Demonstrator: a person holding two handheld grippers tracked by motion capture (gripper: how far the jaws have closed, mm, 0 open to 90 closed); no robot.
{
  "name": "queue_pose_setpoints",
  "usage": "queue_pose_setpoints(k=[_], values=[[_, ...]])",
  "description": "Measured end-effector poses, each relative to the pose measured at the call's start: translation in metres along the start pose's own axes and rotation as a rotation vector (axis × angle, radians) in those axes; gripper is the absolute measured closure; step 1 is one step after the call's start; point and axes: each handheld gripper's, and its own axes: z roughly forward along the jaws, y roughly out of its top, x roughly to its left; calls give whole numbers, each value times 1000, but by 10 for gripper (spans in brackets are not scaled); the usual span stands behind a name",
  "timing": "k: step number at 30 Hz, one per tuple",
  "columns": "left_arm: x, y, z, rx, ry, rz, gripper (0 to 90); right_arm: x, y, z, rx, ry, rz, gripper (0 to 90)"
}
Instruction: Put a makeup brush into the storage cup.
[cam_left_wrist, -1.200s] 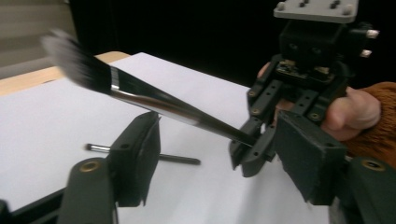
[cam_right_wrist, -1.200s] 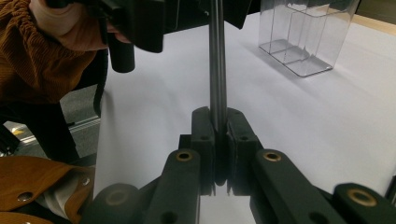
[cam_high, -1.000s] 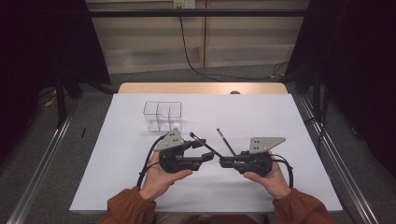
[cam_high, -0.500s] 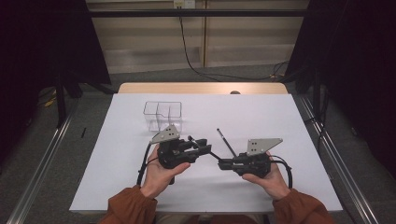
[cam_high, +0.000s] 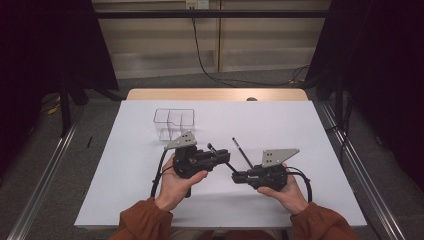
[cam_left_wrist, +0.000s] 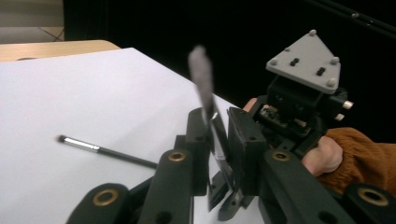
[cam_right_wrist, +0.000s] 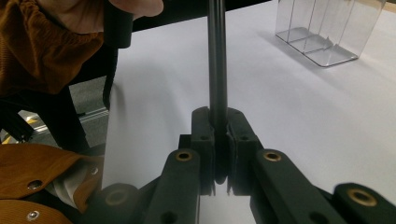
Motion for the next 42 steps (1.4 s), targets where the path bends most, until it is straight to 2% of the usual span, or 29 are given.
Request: queue_pose_setpoints(k=[2,6,9,14,18,23,30,38,42], values=[[-1,3,1,-2,-19,-3,817,1,0,0,-8,3,-3,836],[-3,6,8,-10,-21,8,823,1,1,0,-12,1,1,836],[-5,7,11,-12,-37,13,832,1,0,-1,-7,-3,1,836],[-7,8,9,0,-44,42,837,2,1,-1,-18,2,0,816],[-6,8,8,10,-31,59,838,2,1,-2,-29,-2,4,772],[-6,7,7,10,-28,55,838,2,1,-4,-51,-19,12,679],[-4,6,7,22,-17,72,838,2,2,-6,-92,-47,25,480],[-2,6,3,25,1,83,837,2,3,-7,-108,-69,39,238],[1,7,-1,24,19,80,837,2,5,-8,-136,-71,45,201]])
